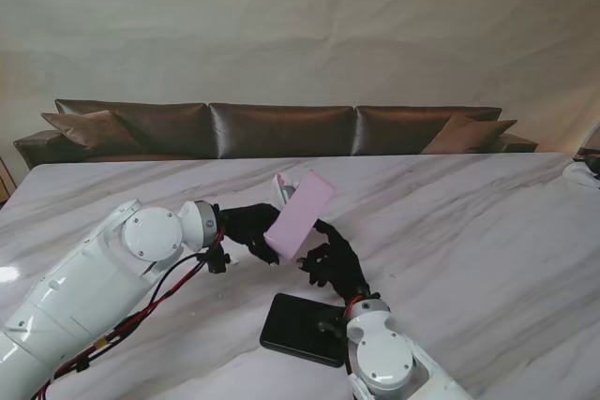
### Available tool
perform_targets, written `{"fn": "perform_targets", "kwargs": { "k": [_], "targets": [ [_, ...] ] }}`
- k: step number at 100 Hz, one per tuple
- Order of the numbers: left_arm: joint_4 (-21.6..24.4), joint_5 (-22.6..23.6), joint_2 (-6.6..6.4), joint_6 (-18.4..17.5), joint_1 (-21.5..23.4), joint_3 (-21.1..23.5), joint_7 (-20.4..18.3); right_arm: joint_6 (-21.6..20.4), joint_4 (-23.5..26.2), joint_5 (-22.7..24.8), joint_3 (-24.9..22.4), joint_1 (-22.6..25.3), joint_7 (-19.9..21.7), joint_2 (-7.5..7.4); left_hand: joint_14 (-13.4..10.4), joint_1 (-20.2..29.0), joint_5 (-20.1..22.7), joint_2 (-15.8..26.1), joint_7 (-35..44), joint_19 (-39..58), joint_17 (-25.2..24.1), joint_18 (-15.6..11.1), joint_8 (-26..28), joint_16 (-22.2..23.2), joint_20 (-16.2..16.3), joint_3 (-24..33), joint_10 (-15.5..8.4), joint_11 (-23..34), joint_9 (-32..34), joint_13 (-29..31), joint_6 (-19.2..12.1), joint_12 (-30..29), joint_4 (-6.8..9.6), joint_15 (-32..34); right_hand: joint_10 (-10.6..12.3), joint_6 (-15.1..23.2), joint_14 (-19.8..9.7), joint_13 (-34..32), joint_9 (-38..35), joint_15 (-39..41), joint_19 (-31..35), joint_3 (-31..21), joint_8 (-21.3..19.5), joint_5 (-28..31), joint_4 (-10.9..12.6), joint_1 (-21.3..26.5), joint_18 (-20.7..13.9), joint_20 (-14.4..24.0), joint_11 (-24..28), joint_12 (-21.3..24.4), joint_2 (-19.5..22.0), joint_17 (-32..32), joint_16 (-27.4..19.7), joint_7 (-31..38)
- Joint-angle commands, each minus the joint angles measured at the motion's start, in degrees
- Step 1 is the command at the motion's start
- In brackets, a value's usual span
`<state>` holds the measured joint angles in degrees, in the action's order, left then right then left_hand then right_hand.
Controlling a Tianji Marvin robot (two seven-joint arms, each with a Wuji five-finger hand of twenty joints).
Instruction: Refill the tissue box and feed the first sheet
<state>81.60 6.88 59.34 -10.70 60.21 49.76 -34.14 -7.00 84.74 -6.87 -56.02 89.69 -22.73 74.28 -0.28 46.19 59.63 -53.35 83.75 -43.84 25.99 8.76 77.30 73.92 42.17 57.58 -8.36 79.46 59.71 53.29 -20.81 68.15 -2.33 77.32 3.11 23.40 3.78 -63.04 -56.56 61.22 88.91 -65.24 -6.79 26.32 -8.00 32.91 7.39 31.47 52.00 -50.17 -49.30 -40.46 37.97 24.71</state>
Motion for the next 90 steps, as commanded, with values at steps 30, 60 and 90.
{"fn": "perform_targets", "kwargs": {
  "k": [30, 60, 90],
  "targets": [
    [0.6, 1.06, 0.17, 0.75, 0.35, 0.47, -0.28, -0.71, 0.03, 0.24, 0.34, 0.41, 0.86, 0.46, -0.15, 5.25, -0.3, 7.61, 0.37, 133.88, 0.21, -6.65, 1.94, -1.53, 2.65, 7.24, -0.18, -1.4, 2.14, 2.55, -3.21, -2.22, 6.77, 0.02, 1.8, 1.07, -1.29, 3.2, 1.62, 1.19, -2.14, -1.62, -8.07, 21.0, -1.77, 1.86, -2.82, 1.61, 0.86, -2.82, -2.17, 2.88, 0.77, 16.79],
    [0.13, 1.65, 0.42, 0.83, 0.13, 0.29, 0.72, 0.03, 0.38, 0.09, 0.09, 1.17, 0.48, 0.5, -0.18, 5.16, -0.4, 7.65, 0.31, 133.62, 0.27, -6.57, 2.04, -1.54, 3.29, 7.23, -0.21, -1.46, 2.12, 2.47, -3.2, -2.18, 6.44, -0.1, 1.43, -1.13, -0.72, 3.7, 1.44, 0.53, -3.13, 0.68, -5.56, 25.93, -3.72, -1.34, -2.22, 2.31, 1.26, -2.7, -4.28, 3.54, 0.93, 35.04],
    [1.0, 3.16, 0.35, 1.68, 1.05, 1.42, 1.36, 0.81, 0.67, 2.11, -0.15, 1.75, -1.19, 0.62, -0.17, 5.08, -0.43, 7.62, 0.28, 133.26, 0.22, -6.37, 2.11, -1.53, 3.72, 7.25, -0.21, -1.47, 2.12, 2.44, -3.21, -2.15, 6.17, -0.15, 1.62, -1.51, -0.72, 3.04, 0.78, 0.44, -3.16, 0.26, -11.73, 27.3, -5.72, -2.78, -2.27, 2.44, 2.08, -2.22, -8.39, 3.11, 0.86, 37.12]
  ]
}}
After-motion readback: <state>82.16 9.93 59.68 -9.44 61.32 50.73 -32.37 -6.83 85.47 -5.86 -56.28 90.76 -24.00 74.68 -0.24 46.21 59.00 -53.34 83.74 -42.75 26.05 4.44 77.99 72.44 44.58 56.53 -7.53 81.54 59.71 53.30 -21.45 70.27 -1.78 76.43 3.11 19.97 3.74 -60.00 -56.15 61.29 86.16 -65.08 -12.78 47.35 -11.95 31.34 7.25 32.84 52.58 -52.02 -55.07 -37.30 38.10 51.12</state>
